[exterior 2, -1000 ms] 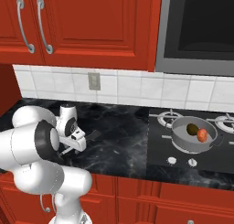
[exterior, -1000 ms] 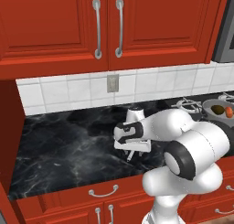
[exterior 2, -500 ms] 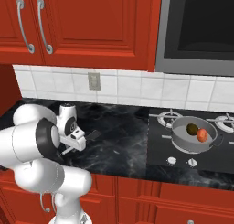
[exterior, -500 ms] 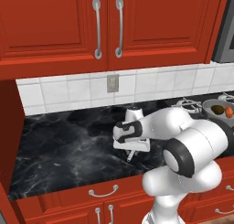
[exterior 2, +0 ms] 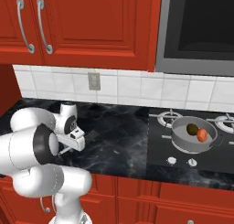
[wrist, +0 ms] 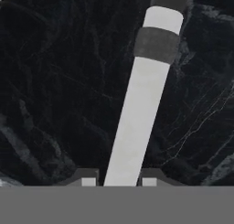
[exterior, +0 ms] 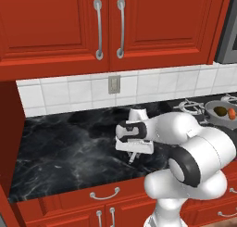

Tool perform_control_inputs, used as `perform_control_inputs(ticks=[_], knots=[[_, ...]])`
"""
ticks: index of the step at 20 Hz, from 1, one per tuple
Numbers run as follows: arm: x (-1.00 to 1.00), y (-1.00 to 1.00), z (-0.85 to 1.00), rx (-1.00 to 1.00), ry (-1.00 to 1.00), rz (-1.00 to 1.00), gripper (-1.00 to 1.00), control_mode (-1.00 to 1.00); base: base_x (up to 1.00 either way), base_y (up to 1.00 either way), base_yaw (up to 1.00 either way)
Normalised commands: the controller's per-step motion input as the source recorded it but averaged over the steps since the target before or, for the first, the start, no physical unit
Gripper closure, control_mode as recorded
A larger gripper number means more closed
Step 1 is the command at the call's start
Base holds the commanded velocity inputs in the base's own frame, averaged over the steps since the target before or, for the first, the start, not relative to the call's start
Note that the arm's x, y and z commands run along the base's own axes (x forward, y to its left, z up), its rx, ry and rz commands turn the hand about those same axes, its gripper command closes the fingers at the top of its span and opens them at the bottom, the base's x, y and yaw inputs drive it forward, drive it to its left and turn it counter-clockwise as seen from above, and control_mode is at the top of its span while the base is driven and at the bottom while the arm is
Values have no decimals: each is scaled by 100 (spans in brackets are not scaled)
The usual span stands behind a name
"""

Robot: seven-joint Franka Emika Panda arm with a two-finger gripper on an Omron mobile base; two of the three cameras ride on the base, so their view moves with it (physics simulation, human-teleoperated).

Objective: Put the squash and avocado in the pot. Retrieve the spatula and lightly stir the vegetables in the pot.

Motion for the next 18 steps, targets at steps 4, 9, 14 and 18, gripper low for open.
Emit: perform_control_inputs(ticks=[4, 9, 14, 18], knots=[[-58, -21, 59, 13, -11, 0, 100, -100, 0, 0, 0], [-50, -34, 96, 8, -15, 5, 100, -100, 0, 0, 0], [-42, -29, 81, -1, -12, 8, 100, -100, 0, 0, 0], [-76, -20, 72, -9, -3, 18, 100, -100, 0, 0, 0]])
